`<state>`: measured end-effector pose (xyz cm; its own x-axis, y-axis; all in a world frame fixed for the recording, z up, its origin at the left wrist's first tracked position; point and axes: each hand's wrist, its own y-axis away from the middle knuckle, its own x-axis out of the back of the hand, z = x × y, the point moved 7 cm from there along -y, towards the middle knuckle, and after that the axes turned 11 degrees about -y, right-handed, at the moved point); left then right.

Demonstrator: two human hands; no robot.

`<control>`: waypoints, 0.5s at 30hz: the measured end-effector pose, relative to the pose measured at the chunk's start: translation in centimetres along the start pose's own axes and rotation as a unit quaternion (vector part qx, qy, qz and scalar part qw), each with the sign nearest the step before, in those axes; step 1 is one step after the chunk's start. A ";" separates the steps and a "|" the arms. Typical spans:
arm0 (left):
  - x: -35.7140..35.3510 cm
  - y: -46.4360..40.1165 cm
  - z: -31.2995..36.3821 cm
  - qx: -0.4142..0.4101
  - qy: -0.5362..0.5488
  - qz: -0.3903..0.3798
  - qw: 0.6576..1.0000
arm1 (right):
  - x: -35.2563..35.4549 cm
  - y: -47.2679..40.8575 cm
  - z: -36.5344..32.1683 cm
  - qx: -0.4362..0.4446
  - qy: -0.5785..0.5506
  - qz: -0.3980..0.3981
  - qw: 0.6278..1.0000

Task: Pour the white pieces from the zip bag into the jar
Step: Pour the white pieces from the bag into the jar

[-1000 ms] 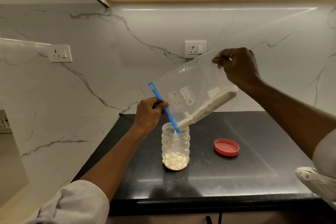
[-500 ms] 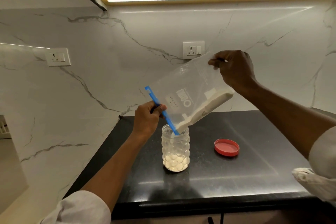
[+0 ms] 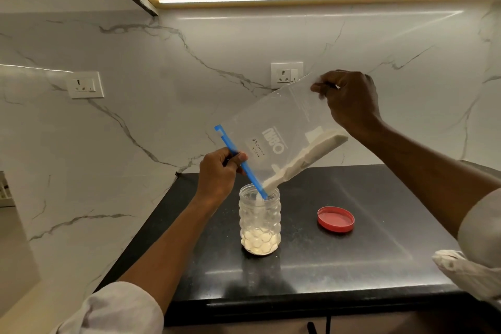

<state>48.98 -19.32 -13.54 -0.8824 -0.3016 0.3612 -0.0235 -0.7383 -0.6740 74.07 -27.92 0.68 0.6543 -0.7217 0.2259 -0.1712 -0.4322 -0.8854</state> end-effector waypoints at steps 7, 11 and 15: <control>0.1 0.1 0.4 -0.006 -0.001 0.000 1.000 | 0.0 0.1 -0.3 0.008 0.003 -0.003 1.000; 0.1 0.3 0.5 -0.020 -0.012 0.006 1.000 | 0.3 0.2 -0.1 0.011 0.008 0.005 1.000; 0.3 0.2 0.7 -0.022 -0.015 0.009 1.000 | 0.2 0.0 0.1 0.006 0.005 -0.014 1.000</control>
<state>49.09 -19.98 -13.13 -0.8685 -0.3331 0.3669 -0.0290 -0.7049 -0.7087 74.27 -28.01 0.68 0.6519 -0.7141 0.2553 -0.1437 -0.4468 -0.8830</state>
